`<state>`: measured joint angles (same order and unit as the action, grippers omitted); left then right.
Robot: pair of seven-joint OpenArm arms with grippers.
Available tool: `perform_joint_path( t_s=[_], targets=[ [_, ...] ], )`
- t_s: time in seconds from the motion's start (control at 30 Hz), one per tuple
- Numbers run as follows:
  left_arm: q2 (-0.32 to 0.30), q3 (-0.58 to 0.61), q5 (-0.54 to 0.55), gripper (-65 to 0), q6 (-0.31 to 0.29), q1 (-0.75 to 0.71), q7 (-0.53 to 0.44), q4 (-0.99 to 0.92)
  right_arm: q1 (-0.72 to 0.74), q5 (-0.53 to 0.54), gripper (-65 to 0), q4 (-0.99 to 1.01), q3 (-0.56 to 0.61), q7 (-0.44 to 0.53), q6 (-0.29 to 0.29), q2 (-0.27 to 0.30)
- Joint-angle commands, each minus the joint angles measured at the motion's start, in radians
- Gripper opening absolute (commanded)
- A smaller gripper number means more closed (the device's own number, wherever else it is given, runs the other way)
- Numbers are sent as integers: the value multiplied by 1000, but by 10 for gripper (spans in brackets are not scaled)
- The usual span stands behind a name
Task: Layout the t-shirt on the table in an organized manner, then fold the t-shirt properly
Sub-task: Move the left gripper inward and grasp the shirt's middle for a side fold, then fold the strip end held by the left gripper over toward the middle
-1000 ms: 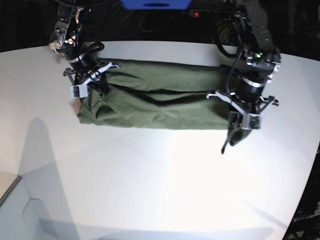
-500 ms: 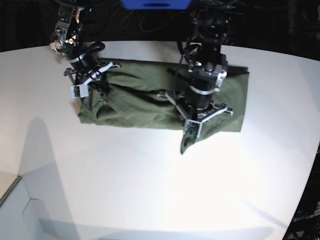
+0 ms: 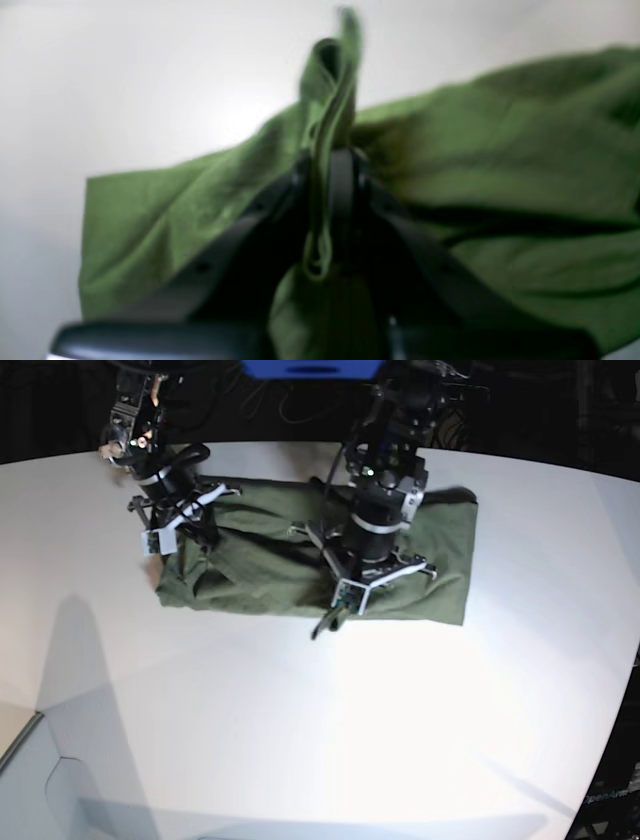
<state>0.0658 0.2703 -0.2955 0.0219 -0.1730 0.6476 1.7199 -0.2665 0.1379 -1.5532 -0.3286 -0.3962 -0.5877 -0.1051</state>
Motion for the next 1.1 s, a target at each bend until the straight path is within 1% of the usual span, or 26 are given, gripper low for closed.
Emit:
perform_joint_path(
  t_s=[0.0,0.1,0.27,0.63,0.67,0.7,0.77,0.83,0.9,1.07],
  targets=[
    [4,2,-5,-649,5,8,-24,6,2,2,-650,-16,1,3,-7,0],
    [4,4,-5,-649,3,8,-24,-10,2,2,-650,-16,1,3,-7,0],
    [4,73,-9,-649,8,8,-24,-10,3,2,-650,-16,1,3,-7,0],
    [12,80,-3,-643,2,40,-22,-39,3,2,-650,-20,1,3,-7,0],
    [12,80,-3,-635,2,40,-22,-36,3,2,-650,-20,1,3,-7,0],
    [12,80,-3,-611,2,37,-22,-31,3,2,-650,-20,1,3,-7,0],
    [12,93,-1,-521,2,36,-24,-25,3,2,-650,-20,1,3,-7,0],
    [4,142,-1,-455,2,34,-25,-5,3,2,-650,-20,1,3,-7,0],
    [4,174,-1,-447,2,16,-25,27,3,2,-650,-20,1,3,-7,0],
    [4,177,-9,-447,2,5,-15,122,3,2,-650,-20,1,3,-7,0]
  ],
)
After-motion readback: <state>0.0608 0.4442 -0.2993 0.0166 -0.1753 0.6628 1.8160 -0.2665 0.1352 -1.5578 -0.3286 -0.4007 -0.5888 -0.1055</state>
